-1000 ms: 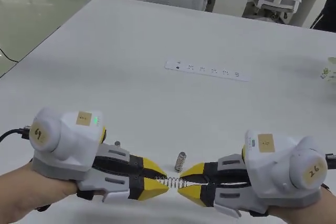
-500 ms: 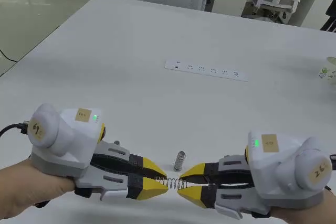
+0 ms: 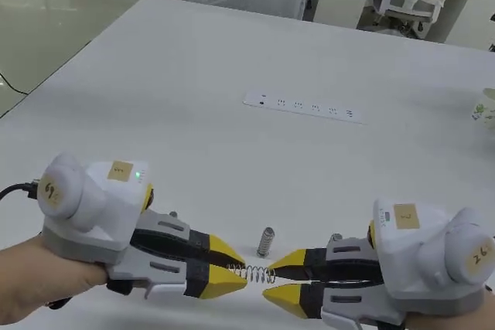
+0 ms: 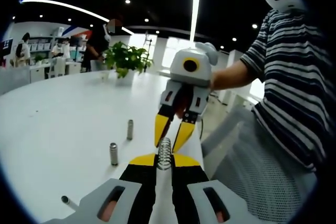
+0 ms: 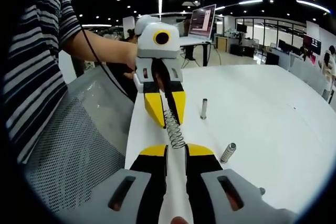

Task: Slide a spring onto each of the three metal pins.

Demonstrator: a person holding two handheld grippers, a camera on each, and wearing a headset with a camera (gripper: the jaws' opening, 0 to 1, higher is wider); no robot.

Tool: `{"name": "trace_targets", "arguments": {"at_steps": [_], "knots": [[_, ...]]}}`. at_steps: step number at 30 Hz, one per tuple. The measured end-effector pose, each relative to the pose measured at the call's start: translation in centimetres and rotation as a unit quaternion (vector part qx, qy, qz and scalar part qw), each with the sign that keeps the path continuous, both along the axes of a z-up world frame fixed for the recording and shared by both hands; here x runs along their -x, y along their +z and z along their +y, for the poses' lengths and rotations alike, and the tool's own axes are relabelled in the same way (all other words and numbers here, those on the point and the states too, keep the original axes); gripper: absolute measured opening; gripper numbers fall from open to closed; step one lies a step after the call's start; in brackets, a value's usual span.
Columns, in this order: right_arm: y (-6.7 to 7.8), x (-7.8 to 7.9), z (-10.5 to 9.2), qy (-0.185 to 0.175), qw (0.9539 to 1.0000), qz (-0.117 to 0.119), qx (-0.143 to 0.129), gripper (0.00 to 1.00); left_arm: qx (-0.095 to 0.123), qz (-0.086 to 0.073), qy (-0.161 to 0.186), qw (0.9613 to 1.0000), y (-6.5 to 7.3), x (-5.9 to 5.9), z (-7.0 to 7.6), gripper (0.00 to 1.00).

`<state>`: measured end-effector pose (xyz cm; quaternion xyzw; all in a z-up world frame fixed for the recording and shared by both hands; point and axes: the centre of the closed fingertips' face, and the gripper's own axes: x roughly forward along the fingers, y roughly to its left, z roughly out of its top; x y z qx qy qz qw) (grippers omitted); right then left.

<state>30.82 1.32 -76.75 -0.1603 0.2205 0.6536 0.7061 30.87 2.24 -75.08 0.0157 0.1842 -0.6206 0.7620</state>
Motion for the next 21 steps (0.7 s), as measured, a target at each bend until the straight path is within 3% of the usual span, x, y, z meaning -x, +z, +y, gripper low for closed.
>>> {"name": "trace_targets", "arguments": {"at_steps": [6, 15, 17, 18, 19, 21], "knots": [[0.48, 0.11, 0.37, -0.005, 0.9994, 0.026, -0.022, 0.1, -0.001, 0.001, -0.009, 1.0, 0.06, 0.33, -0.2, 0.02], [0.29, 0.34, 0.41, -0.008, 0.9989, 0.043, -0.02, 0.09, -0.005, 0.001, -0.015, 0.9999, 0.0, 0.44, -0.2, 0.02], [0.23, 0.43, 0.44, -0.007, 0.999, 0.043, -0.014, 0.09, -0.009, 0.0, -0.017, 0.9998, -0.12, 0.49, -0.21, 0.02], [0.26, 0.49, 0.43, -0.004, 0.9993, 0.037, -0.009, 0.09, -0.009, 0.001, -0.017, 0.9998, -0.17, 0.52, -0.2, 0.02], [0.45, 0.38, 0.42, 0.002, 0.9998, 0.016, -0.006, 0.09, -0.01, 0.0, -0.017, 0.9998, -0.24, 0.47, -0.19, 0.02], [0.74, 0.52, 0.43, 0.005, 0.9999, 0.011, -0.003, 0.09, -0.009, 0.003, -0.017, 0.9998, -0.32, 0.47, -0.16, 0.02]]}}
